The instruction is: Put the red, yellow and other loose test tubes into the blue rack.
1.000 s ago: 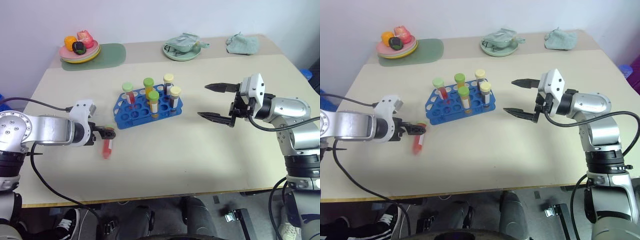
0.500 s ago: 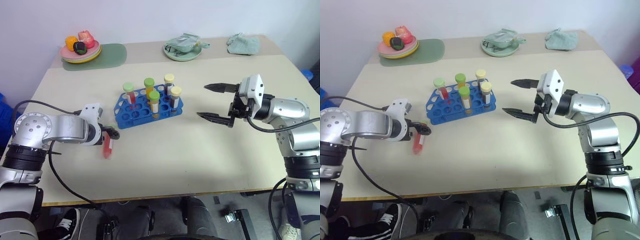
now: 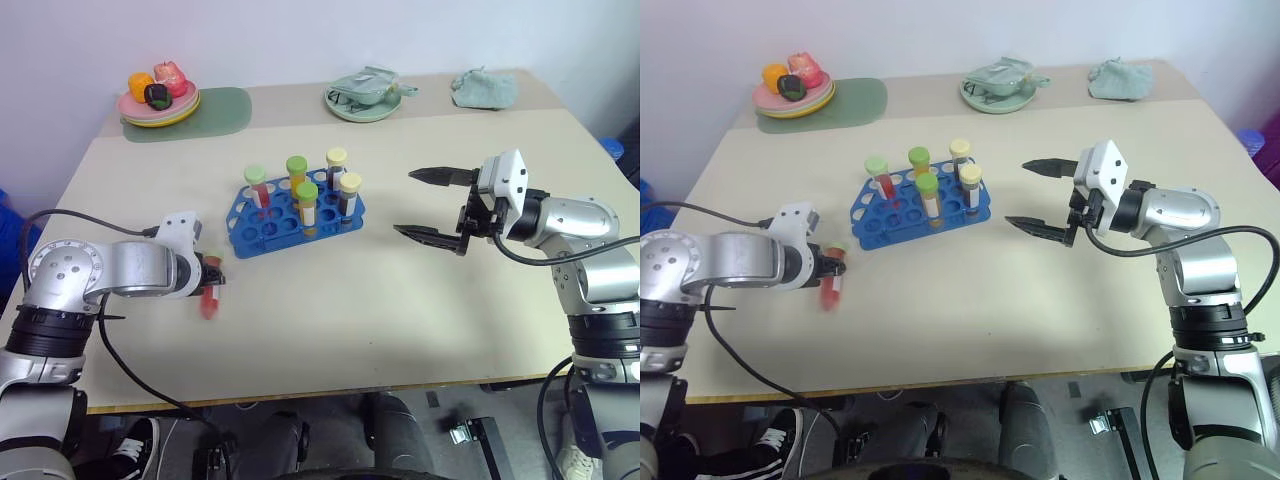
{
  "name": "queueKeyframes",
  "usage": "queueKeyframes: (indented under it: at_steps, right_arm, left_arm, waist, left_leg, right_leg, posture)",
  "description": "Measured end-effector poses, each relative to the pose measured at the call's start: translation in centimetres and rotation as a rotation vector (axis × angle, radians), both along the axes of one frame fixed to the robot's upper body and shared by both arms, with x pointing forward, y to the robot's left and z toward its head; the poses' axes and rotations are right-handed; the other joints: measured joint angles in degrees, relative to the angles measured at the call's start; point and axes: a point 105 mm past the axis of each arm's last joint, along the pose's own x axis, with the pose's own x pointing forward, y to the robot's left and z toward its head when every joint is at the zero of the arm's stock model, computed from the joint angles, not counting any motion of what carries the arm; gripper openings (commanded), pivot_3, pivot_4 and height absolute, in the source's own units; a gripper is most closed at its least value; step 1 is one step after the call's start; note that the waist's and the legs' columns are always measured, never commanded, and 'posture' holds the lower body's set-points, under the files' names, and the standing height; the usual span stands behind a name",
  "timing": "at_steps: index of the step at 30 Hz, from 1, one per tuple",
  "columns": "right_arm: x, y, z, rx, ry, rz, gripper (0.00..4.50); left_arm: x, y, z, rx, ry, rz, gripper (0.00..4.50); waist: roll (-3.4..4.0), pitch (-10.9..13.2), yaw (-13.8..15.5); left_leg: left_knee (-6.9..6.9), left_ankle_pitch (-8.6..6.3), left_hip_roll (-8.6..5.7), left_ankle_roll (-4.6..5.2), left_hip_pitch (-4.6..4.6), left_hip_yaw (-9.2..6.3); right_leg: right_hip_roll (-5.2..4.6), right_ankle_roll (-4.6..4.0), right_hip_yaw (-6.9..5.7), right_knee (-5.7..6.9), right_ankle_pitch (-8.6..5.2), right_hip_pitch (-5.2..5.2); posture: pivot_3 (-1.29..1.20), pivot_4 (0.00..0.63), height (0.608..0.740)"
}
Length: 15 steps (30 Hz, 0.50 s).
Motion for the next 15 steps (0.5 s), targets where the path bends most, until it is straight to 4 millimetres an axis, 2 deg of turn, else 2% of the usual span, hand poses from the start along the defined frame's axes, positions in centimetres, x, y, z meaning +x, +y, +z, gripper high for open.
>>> queueKeyframes:
  at_steps: [4, 7, 12, 15]
  right_arm:
    - [0.0, -0.1, 0.0, -0.002, -0.002, -0.002, 4.50]
    - [0.1, -0.1, 0.0, -0.002, -0.005, -0.003, 4.50]
    - [0.2, -0.1, 0.0, 0.000, -0.015, -0.010, 4.50]
    - [0.3, -0.3, 0.0, 0.004, -0.012, -0.017, 4.50]
  left_arm:
    - [0.1, 2.1, 3.1, 0.089, -0.141, 0.103, 0.72]
    - [1.3, 2.3, 5.9, 0.130, -0.396, 0.112, 0.72]
    - [1.9, 1.8, 9.4, 0.293, -0.777, -0.084, 0.72]
    - [1.8, 0.2, 11.7, 0.311, -1.043, -0.269, 0.72]
  waist:
    - [-0.01, 0.00, 0.15]
    - [-0.01, 0.00, 0.35]
    - [0.03, 0.02, -0.13]
    - [0.07, 0.01, -0.09]
  left_leg:
    - [0.00, 0.00, 0.03, 0.00, -0.01, 0.04]
    - [0.00, 0.00, -0.03, 0.00, -0.01, 0.26]
    - [-0.13, 0.00, 0.02, 0.00, -0.01, 0.45]
    - [-0.15, 0.00, 0.06, 0.01, -0.02, 0.47]
  right_leg:
    - [-0.01, 0.00, 0.04, -0.01, 0.00, 0.01]
    - [-0.02, 0.00, 0.03, -0.05, 0.00, 0.08]
    - [0.03, 0.00, 0.04, -0.09, 0.00, -0.01]
    - [0.04, -0.01, 0.04, -0.15, 0.01, 0.00]
  posture:
    - [0.00, 0.150, 0.740]
    - [0.00, 0.150, 0.740]
    - [0.00, 0.150, 0.740]
    - [0.00, 0.150, 0.740]
